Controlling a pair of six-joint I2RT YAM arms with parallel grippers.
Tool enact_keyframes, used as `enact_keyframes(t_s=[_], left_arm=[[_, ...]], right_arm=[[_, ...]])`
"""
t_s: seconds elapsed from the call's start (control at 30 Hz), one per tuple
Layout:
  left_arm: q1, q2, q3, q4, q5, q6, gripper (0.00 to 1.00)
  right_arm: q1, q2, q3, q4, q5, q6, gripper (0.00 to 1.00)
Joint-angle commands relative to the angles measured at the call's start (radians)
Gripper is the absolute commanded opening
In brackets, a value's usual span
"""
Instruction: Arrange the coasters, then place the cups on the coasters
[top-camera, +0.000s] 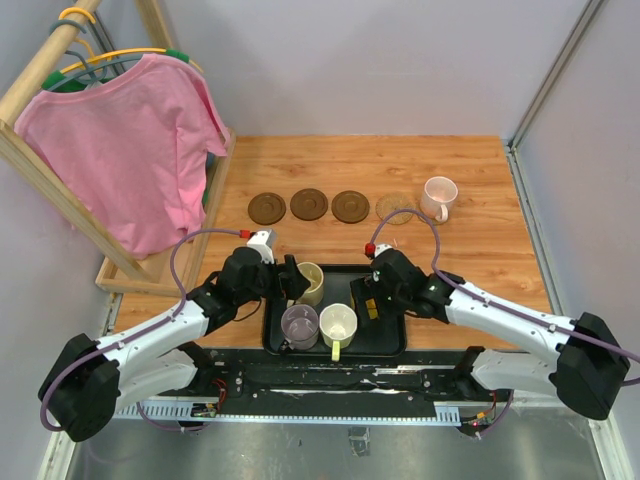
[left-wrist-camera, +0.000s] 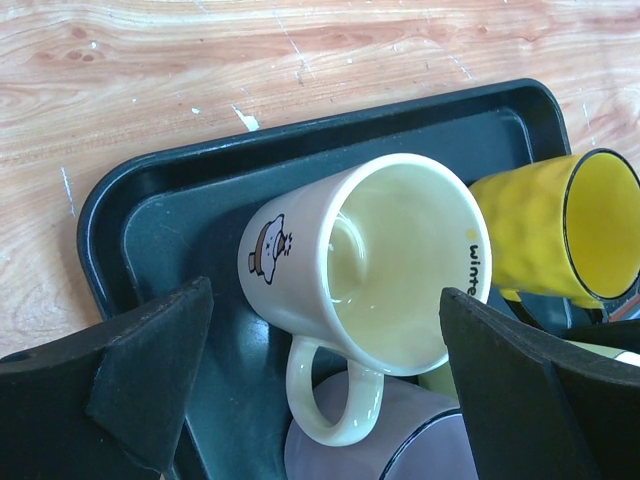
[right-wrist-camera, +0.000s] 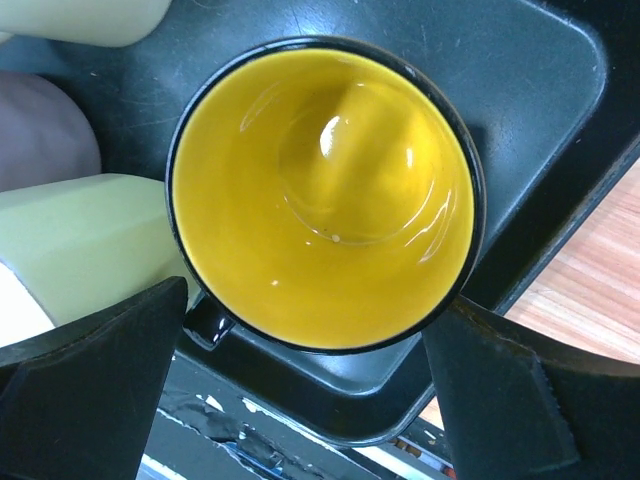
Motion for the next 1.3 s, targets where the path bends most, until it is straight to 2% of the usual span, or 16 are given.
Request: enact_keyframes(t_s=[0.0, 0.3, 0.37, 0.5, 0.7, 1.0, 1.27], left_arm=[[-0.006, -0.014, -0.012, 0.033, -0.018, 0.005, 1.00], [-0.007, 0.006, -0.010, 0.047, -0.014, 0.005, 1.00], [-0.007, 0.012, -0.010, 0.052, -0.013, 0.004, 1.00], [-0.007, 0.022, -0.010, 0.060, -0.008, 0.002, 1.00], [-0.007, 0.017, -0.014, 0.061, -0.018, 0.002, 1.00], [-0.007, 0.014, -0.018, 0.059, -0.033, -0.001, 1.00], [-0.007, 0.022, -0.022, 0.064, -0.036, 0.001, 1.00]], right_arm=[[0.027, 0.025, -0.004, -0.055, 0.103, 0.017, 0.99], [0.029, -0.020, -0.016, -0.141, 0.177, 0.032, 0.99], [0.028, -0.030, -0.019, -0.148, 0.188, 0.031, 0.94], [0.028, -0.032, -0.025, -0.124, 0.178, 0.030, 0.76], [0.029, 0.009, -0.033, -0.063, 0.139, 0.015, 0.61], [0.031, 0.073, -0.028, -0.016, 0.162, -0.001, 0.55], [0.030, 0.057, -0.028, -0.004, 0.194, 0.002, 0.48]])
